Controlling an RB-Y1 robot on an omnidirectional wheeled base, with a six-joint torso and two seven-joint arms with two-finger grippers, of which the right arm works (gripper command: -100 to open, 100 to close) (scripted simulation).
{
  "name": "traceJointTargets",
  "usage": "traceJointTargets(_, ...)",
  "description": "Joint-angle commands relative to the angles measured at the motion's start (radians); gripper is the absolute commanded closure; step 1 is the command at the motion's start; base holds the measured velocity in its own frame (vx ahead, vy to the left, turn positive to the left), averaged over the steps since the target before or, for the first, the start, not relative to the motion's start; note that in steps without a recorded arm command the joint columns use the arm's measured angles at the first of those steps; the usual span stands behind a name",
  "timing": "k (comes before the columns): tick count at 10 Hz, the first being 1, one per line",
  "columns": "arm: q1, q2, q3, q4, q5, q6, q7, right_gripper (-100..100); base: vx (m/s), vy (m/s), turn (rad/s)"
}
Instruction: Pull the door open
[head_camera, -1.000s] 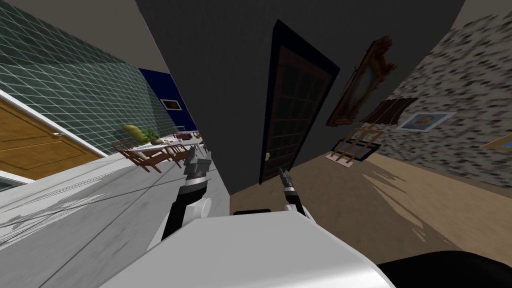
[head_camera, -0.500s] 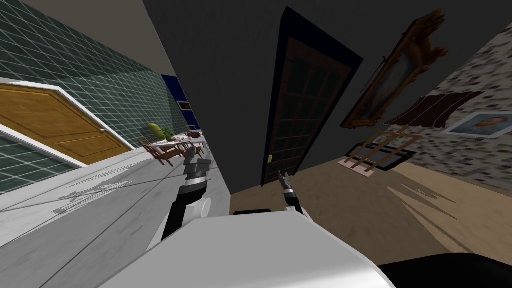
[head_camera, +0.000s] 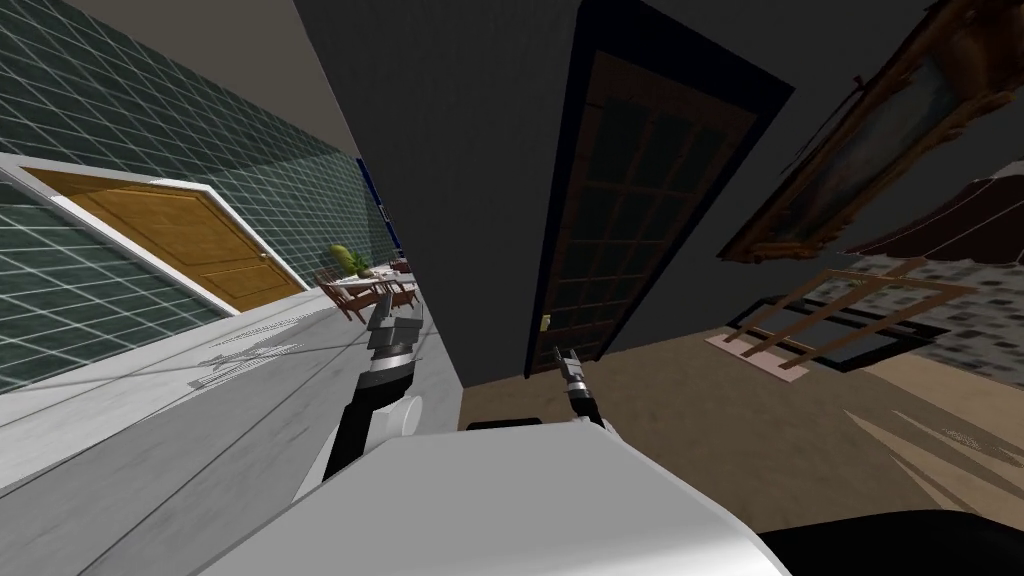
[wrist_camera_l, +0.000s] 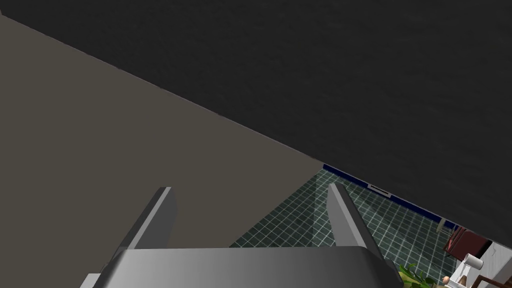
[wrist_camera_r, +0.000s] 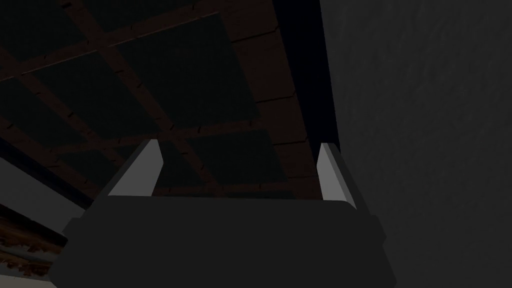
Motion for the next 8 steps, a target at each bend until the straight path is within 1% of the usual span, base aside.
traceJointTargets(1, -0.008, -0.003, 0.005, 0.037, -0.002, -0.011, 0.041, -100, 0.050, -0.080, 0.139)
traceJointTargets(3, -0.019, -0.008, 0.011, 0.080, -0.004, -0.022, 0.084, -100, 0.037, -0.084, 0.168)
traceJointTargets(8, -0.043, -0.019, 0.022, 0.173, -0.009, -0.047, 0.176, -100, 0.047, -0.076, 0.129)
